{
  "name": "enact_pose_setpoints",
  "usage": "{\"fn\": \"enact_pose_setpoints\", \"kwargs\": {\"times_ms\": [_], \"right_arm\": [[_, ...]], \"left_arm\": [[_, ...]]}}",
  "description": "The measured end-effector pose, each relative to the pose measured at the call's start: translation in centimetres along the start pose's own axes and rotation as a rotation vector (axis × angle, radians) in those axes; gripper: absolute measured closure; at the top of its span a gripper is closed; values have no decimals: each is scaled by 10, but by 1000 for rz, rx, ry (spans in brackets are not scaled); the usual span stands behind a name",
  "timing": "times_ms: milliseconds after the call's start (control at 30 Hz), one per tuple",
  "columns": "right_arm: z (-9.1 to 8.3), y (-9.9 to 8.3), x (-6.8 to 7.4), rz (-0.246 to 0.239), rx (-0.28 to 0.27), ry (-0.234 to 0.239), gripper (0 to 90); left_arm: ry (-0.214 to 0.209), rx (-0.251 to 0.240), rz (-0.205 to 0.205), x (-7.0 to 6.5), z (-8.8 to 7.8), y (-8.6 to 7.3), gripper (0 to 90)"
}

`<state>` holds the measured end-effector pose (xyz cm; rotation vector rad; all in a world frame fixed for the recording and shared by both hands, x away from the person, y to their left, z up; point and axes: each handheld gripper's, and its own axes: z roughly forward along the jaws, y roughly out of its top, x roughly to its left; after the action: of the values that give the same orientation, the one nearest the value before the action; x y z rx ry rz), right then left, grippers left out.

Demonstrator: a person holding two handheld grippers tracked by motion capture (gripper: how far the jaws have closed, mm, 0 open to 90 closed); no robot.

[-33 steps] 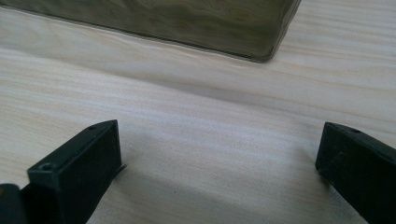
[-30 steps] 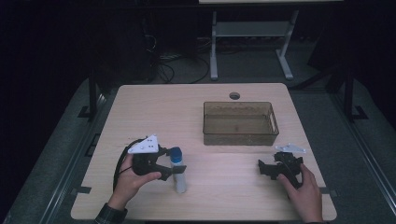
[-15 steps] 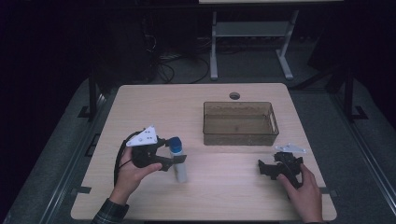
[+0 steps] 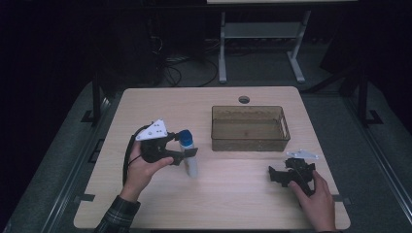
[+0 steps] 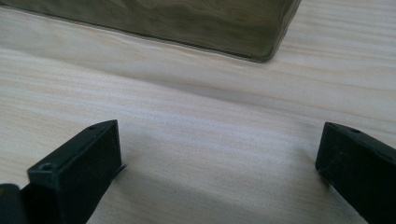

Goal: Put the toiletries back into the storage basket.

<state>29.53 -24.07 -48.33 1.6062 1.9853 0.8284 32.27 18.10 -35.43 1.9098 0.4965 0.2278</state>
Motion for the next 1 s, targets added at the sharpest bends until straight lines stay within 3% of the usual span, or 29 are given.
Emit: {"fn": "enact_pose_setpoints", "kwargs": {"times_ms": [467, 1000], "right_arm": [[0, 0, 0, 1, -1, 0, 0], [0, 0, 0, 1, 0, 0, 0]], "left_arm": [[51, -22, -11, 11, 12, 19, 343], [91, -39, 8, 25, 35, 44, 344]]}}
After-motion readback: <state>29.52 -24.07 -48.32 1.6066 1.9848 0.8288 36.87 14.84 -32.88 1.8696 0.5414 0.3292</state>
